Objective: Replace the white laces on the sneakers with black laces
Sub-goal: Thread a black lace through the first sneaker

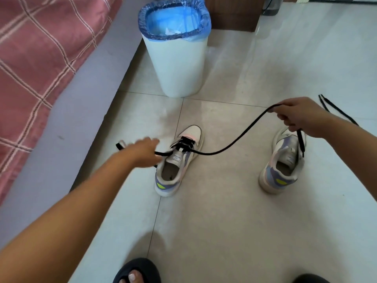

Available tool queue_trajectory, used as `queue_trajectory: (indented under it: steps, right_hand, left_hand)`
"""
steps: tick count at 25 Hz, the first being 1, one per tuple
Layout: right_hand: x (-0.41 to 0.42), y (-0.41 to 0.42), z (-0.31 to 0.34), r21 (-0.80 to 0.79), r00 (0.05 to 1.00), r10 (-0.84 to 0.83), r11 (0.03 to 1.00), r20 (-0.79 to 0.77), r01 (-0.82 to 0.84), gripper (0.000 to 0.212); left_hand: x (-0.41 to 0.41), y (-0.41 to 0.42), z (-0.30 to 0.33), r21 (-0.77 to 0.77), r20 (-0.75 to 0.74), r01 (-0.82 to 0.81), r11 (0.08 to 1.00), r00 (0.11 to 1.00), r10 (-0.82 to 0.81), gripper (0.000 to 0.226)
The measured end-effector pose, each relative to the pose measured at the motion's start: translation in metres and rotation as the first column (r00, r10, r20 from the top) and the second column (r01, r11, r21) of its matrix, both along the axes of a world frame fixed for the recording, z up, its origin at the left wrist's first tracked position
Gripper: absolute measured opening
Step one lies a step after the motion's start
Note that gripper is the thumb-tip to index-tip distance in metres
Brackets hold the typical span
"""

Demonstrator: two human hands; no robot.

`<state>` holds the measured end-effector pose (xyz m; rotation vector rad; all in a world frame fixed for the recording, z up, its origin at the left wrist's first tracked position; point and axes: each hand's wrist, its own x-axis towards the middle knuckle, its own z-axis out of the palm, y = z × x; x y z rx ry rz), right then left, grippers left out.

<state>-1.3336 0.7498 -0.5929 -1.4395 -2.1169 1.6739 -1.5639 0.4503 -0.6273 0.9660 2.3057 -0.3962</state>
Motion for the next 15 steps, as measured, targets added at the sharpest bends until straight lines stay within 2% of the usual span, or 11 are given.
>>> queue_trajectory:
  steps: [1,2,4,6,7,8,10,11,13,14,15]
  right_hand:
    - [-0.004,-0.004,0.003,-0.007,1.000,-0.006,1.000,0.008,0.006,0.016]
    - [-0.008,-0.006,0.006,-0.056,0.999,-0.039,0.998,0.003,0.039,0.022]
    - [-0.011,-0.006,0.011,-0.259,0.990,-0.143,0.956,-0.003,0.137,0.039]
    - [-0.010,-0.010,0.008,-0.459,0.978,-0.207,0.868,0.008,0.187,0.049]
    - [-0.009,-0.015,0.004,-0.543,0.974,-0.228,0.818,-0.004,0.189,0.049]
    - [-0.009,-0.022,-0.002,-0.615,0.966,-0.256,0.767,-0.029,0.184,0.049]
    - [-0.012,-0.039,-0.012,-0.726,0.933,-0.349,0.663,-0.083,0.183,0.048]
    - [-0.016,-0.047,-0.015,-0.760,0.912,-0.397,0.623,-0.105,0.184,0.048]
    - [-0.026,-0.060,-0.013,-0.795,0.884,-0.446,0.584,-0.144,0.165,0.048]
    - [-0.031,-0.067,-0.009,-0.801,0.880,-0.444,0.581,-0.166,0.142,0.049]
    - [-0.037,-0.072,-0.006,-0.803,0.878,-0.438,0.585,-0.191,0.117,0.049]
  left_hand:
    - [0.014,-0.001,-0.014,0.041,0.138,-0.034,0.999,0.990,0.028,0.053]
    - [0.024,-0.002,-0.027,0.108,0.199,-0.068,0.992,0.979,0.046,0.044]
    - [0.038,-0.002,-0.042,0.250,0.171,-0.139,0.958,0.980,0.097,0.021]
    - [0.054,0.002,-0.046,0.309,0.272,-0.272,0.911,0.943,0.189,0.013]
    - [0.066,0.005,-0.044,0.286,0.341,-0.309,0.907,0.917,0.205,0.015]
    - [0.077,0.008,-0.044,0.241,0.365,-0.287,0.927,0.912,0.187,0.019]
    - [0.090,0.019,-0.040,0.175,0.275,-0.098,0.980,0.960,0.047,0.036]
    - [0.092,0.028,-0.034,0.231,0.218,-0.055,0.971,0.976,0.003,0.046]
    - [0.094,0.051,-0.015,0.517,0.249,-0.123,0.847,0.968,-0.011,0.048]
    - [0.096,0.063,-0.003,0.631,0.343,-0.215,0.745,0.939,-0.020,0.043]
    - [0.100,0.074,0.010,0.658,0.481,-0.333,0.676,0.876,-0.038,0.041]
